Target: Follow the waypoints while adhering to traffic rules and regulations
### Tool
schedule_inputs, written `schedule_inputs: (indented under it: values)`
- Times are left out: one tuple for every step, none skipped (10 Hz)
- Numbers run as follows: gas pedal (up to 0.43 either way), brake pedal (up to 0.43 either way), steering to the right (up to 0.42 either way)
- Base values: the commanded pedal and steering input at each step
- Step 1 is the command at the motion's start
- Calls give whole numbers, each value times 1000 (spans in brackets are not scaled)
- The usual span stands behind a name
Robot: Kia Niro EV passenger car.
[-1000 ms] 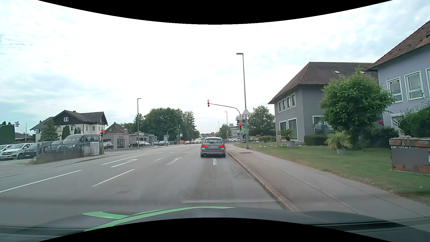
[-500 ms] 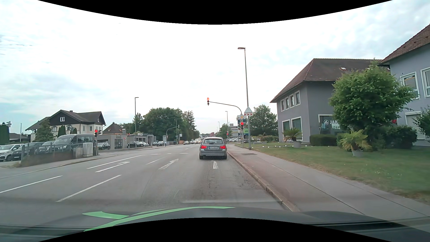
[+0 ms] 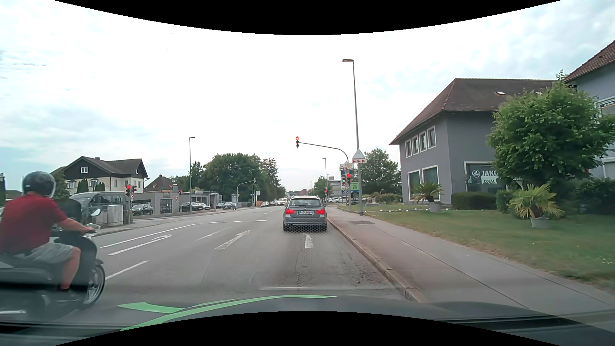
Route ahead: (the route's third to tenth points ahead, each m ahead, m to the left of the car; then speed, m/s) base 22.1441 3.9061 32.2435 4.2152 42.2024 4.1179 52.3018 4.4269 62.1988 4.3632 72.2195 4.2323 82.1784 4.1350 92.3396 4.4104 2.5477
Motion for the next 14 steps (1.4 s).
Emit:
schedule_inputs:
  values:
    - [0,55,-5]
    - [0,61,-5]
    - [0,61,-5]
    - [0,67,-5]
    - [0,73,-5]
    - [0,79,-5]
    - [0,91,-5]
    - [0,91,-5]
    - [0,98,-5]
    - [0,110,-5]
    - [0,110,-4]
    - [0,122,-4]
    - [0,128,-3]
    - [0,140,-2]
